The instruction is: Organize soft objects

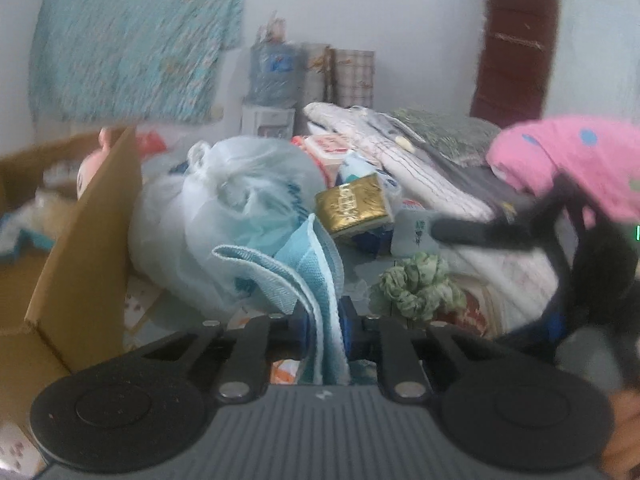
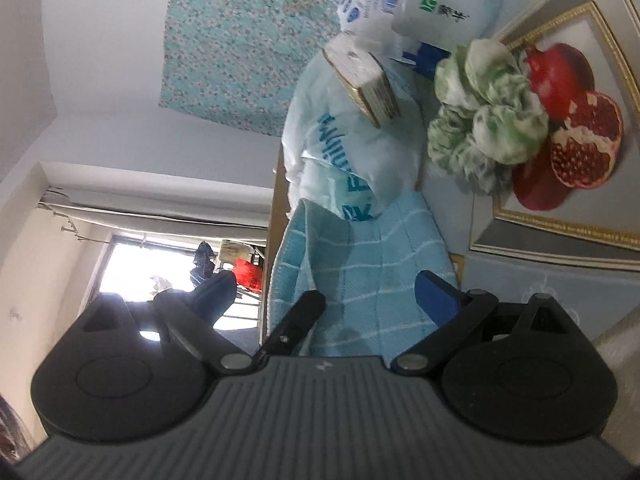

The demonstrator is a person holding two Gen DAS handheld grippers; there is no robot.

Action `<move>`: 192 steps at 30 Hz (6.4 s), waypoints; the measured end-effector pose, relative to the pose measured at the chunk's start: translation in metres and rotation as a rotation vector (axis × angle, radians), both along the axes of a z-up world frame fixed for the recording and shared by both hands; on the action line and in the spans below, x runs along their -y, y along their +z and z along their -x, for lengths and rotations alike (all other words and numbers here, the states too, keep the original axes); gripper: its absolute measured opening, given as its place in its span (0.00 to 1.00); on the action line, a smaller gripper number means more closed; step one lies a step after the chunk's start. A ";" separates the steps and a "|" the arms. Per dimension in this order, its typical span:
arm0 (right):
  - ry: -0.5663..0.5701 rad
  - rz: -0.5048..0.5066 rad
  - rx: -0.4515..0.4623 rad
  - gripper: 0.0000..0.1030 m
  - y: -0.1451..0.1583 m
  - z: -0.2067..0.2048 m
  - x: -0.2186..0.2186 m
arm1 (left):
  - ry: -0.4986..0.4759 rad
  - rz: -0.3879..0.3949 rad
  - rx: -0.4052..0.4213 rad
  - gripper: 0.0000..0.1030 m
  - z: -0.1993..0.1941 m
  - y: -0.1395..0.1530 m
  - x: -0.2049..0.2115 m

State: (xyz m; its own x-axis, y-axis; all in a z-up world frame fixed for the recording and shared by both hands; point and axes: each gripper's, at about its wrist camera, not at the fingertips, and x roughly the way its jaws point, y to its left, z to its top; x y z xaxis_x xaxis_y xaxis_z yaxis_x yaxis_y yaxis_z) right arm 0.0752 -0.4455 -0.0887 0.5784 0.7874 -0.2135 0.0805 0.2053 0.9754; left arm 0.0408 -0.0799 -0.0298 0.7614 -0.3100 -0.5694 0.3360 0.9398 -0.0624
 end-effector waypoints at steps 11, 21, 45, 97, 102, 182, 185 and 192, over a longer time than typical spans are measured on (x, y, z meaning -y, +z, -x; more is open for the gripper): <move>0.039 0.042 0.020 0.94 0.001 -0.012 -0.014 | -0.034 -0.103 0.041 0.18 0.010 -0.014 0.027; 0.053 -0.063 -0.052 0.94 -0.027 -0.025 -0.025 | -0.059 -0.014 0.002 0.19 0.001 -0.011 0.018; 0.091 -0.086 0.112 0.94 0.014 -0.041 -0.003 | -0.243 0.061 -0.121 0.77 -0.016 -0.033 0.043; 0.106 0.091 0.049 0.88 -0.024 -0.031 0.007 | -0.220 -0.058 -0.439 0.63 -0.079 -0.035 0.033; 0.108 0.108 0.056 0.88 -0.024 -0.029 0.007 | -0.255 -0.116 -0.450 0.73 -0.081 -0.041 0.041; 0.471 0.180 0.258 0.90 0.081 -0.163 -0.199 | 0.377 -0.886 -0.343 0.24 -0.210 -0.037 -0.255; 0.458 0.180 0.258 0.90 0.081 -0.158 -0.195 | 0.337 -0.992 -0.332 0.27 -0.208 -0.049 -0.247; 0.435 0.181 0.259 0.90 0.080 -0.150 -0.178 | 0.355 -0.876 -0.338 0.66 -0.210 -0.032 -0.249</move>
